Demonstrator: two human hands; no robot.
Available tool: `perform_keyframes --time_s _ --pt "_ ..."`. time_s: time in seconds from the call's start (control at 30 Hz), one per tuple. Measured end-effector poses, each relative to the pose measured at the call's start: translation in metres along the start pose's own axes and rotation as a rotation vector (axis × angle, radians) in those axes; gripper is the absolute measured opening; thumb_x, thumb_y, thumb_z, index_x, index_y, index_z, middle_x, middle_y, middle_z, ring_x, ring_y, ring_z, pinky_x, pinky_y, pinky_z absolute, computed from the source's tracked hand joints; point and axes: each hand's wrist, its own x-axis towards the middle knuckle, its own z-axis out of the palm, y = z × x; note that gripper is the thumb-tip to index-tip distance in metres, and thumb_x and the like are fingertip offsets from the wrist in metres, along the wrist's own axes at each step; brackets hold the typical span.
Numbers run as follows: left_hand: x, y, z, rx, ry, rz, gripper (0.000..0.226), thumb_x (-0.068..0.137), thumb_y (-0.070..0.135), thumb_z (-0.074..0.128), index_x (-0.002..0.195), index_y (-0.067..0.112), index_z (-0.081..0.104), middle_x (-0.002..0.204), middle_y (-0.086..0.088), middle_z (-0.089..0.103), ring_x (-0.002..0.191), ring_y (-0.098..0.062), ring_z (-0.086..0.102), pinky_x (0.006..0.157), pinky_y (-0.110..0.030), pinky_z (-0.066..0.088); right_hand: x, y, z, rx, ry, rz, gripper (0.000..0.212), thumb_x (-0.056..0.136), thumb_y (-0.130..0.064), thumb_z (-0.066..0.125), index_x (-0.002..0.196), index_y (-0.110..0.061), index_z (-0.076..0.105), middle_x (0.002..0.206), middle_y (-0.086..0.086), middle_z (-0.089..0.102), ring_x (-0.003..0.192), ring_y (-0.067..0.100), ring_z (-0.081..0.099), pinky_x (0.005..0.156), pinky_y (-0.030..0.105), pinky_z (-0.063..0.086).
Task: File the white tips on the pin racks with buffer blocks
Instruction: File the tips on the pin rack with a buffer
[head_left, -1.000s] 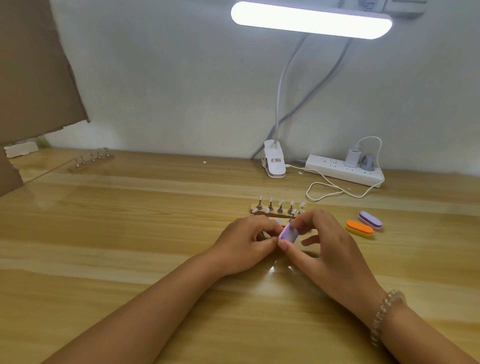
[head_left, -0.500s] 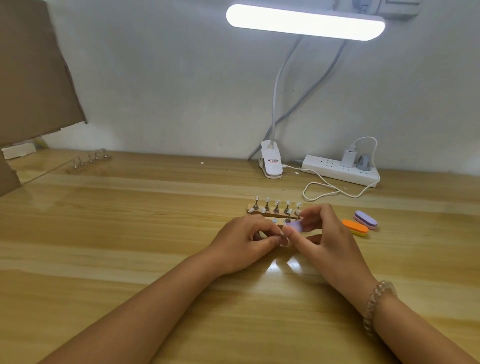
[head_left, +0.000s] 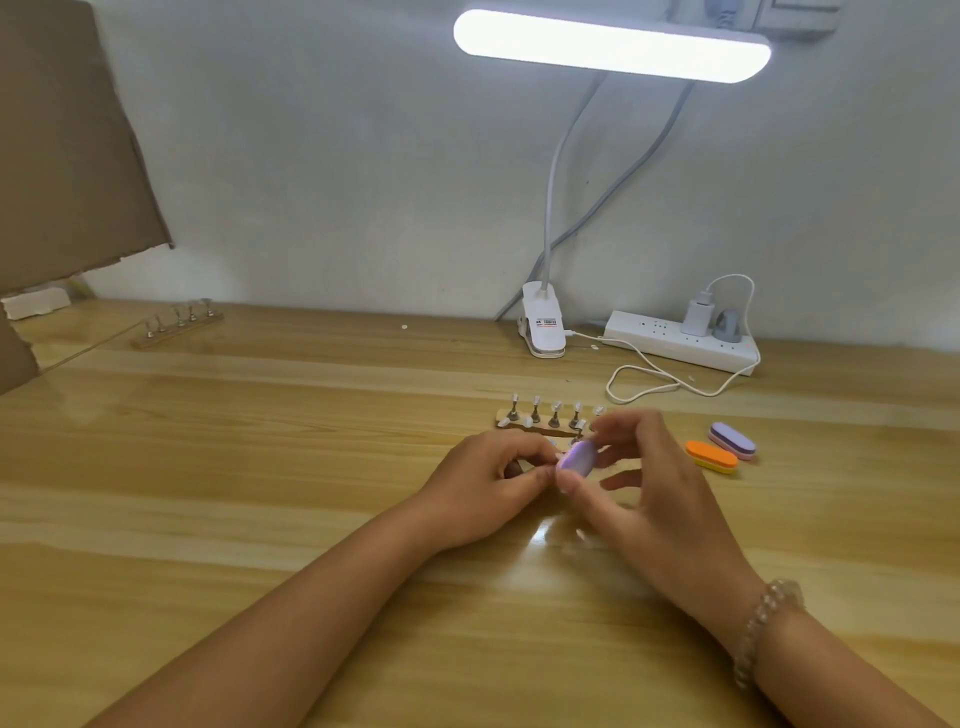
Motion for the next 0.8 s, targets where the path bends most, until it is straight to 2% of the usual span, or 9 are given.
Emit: perform_keyframes --time_s 0.07,0.1,0.2,0.27,0.37,0.5,0.67,0.8 --pt "-0.0002 -0.0007 0.0003 0.030 -0.019 0.007 0.013 0.094 0.020 0.063 0.096 0.029 0.073 0.084 0.019 0.063 0.069 -0.013 0.053 0.066 -0.028 0.042 -0.0012 -0.0021 0.0032 -0.111 -0.049 -0.083 0.047 0.076 -0.041 0.073 0.114 -0.021 0.053 0.103 -0.011 0.058 0.092 0.005 0.061 0.070 0.025 0.055" --pt "-0.0002 -0.0008 0.0002 0.034 -0.022 0.011 0.014 0.095 0.022 0.064 0.093 0.033 0.072 0.084 0.018 0.063 0.072 -0.014 0.055 0.068 -0.030 0.043 0.0006 -0.0007 0.0021 -0.112 -0.035 -0.062 0.047 0.076 -0.040 0.074 0.113 -0.021 0.054 0.103 -0.011 0.058 0.092 0.005 0.061 0.070 0.025 0.055" --pt "-0.0001 0.0000 -0.0006 0.024 -0.027 0.016 0.023 0.095 0.027 0.065 0.084 0.047 0.066 0.083 0.021 0.062 0.072 -0.008 0.053 0.071 -0.035 0.047 0.0054 0.0034 -0.0021 -0.100 0.026 0.002 0.042 0.078 -0.031 0.079 0.110 -0.019 0.055 0.100 -0.008 0.060 0.092 0.009 0.062 0.073 0.031 0.056" --pt "-0.0003 -0.0011 -0.0008 0.023 -0.036 0.014 0.022 0.095 0.025 0.064 0.087 0.045 0.067 0.084 0.020 0.062 0.073 -0.008 0.054 0.073 -0.037 0.049 0.0030 0.0005 -0.0019 -0.170 -0.004 -0.096 0.039 0.080 -0.034 0.076 0.109 -0.017 0.057 0.099 -0.007 0.060 0.089 0.009 0.061 0.073 0.035 0.055" --pt "-0.0009 -0.0018 0.0002 0.031 -0.041 -0.002 0.016 0.095 0.021 0.062 0.099 0.032 0.072 0.088 0.017 0.062 0.080 -0.015 0.058 0.074 -0.036 0.048 -0.0019 -0.0055 -0.0002 -0.223 -0.104 -0.194 0.040 0.080 -0.043 0.067 0.109 -0.019 0.058 0.101 -0.009 0.056 0.088 0.007 0.058 0.070 0.031 0.055" --pt "0.0008 0.0000 0.0003 0.085 -0.026 -0.001 0.015 0.097 0.023 0.060 0.105 0.028 0.072 0.091 0.016 0.062 0.086 -0.017 0.060 0.078 -0.035 0.047 0.0033 -0.0005 -0.0014 -0.130 -0.041 -0.042 0.042 0.078 -0.037 0.075 0.111 -0.020 0.056 0.102 -0.010 0.056 0.093 0.005 0.059 0.071 0.030 0.056" --pt "0.0008 -0.0004 0.0000 0.062 -0.021 0.006 0.012 0.097 0.025 0.061 0.098 0.033 0.070 0.087 0.016 0.062 0.085 -0.016 0.059 0.077 -0.036 0.047 0.0030 0.0017 -0.0003 -0.132 -0.022 -0.023 0.039 0.079 -0.033 0.077 0.110 -0.022 0.057 0.100 -0.012 0.058 0.091 0.002 0.060 0.070 0.027 0.057" --pt "0.0006 0.0023 -0.0007 0.073 -0.016 0.013 0.018 0.097 0.030 0.062 0.088 0.045 0.065 0.088 0.016 0.062 0.085 -0.017 0.059 0.078 -0.039 0.049 0.0050 0.0038 -0.0014 -0.090 0.011 0.027 0.034 0.078 -0.030 0.079 0.104 -0.020 0.059 0.095 -0.014 0.061 0.090 0.002 0.062 0.071 0.030 0.058"
